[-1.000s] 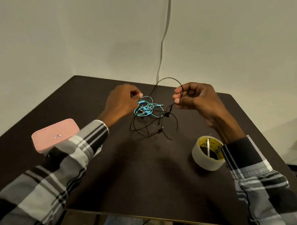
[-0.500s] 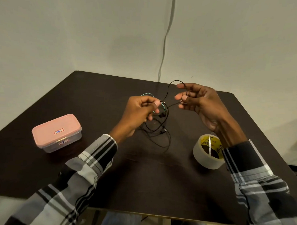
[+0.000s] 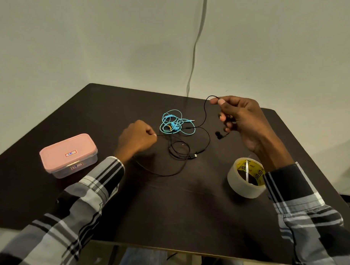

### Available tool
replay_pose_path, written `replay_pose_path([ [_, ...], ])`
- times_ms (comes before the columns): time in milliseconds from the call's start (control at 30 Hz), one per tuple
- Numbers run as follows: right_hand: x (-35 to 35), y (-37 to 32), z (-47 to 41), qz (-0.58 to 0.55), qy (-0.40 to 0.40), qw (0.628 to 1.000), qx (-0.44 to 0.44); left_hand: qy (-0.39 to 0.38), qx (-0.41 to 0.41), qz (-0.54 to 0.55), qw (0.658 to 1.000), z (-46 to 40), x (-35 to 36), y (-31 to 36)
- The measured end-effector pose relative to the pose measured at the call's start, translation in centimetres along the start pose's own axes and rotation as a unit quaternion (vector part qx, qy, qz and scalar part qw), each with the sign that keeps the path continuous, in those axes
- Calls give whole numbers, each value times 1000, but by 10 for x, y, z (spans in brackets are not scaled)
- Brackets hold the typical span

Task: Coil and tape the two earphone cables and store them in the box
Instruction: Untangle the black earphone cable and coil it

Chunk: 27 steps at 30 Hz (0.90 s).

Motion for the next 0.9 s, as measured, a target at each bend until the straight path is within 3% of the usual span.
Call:
replay_pose_path([
  [133, -5, -6, 0, 31, 28, 999, -19, 13, -33, -177, 984, 0, -19, -12],
  [300, -2, -20, 6, 54, 19, 998, -37, 126, 106, -94, 982, -8, -24, 36],
  [400, -5, -37, 14, 50, 15, 997, -62, 42, 206, -74, 975, -20, 9, 78],
  [500, -17, -55, 23, 23, 21, 995, -93, -51, 223, -124, 966, -33, 47, 94],
  [600, -31, -63, 26, -11, 37, 993, -110, -57, 241, -130, 960, -42, 57, 102],
  [733, -43, -47, 23, -34, 61, 994, -86, -66, 238, -25, 969, -50, 43, 112],
  [900, -49, -18, 15, -16, 82, 996, -37, -137, 229, 73, 961, -46, 26, 118],
])
Point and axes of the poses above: each hand's wrist, its own z-axis away from the middle knuckle, its own x-axis out of the palm, y = z × x, the point moved 10 cm from there along -z, towards the middle knuckle, and after that the axes turned 7 degrees about x, right-handed, at the moved point
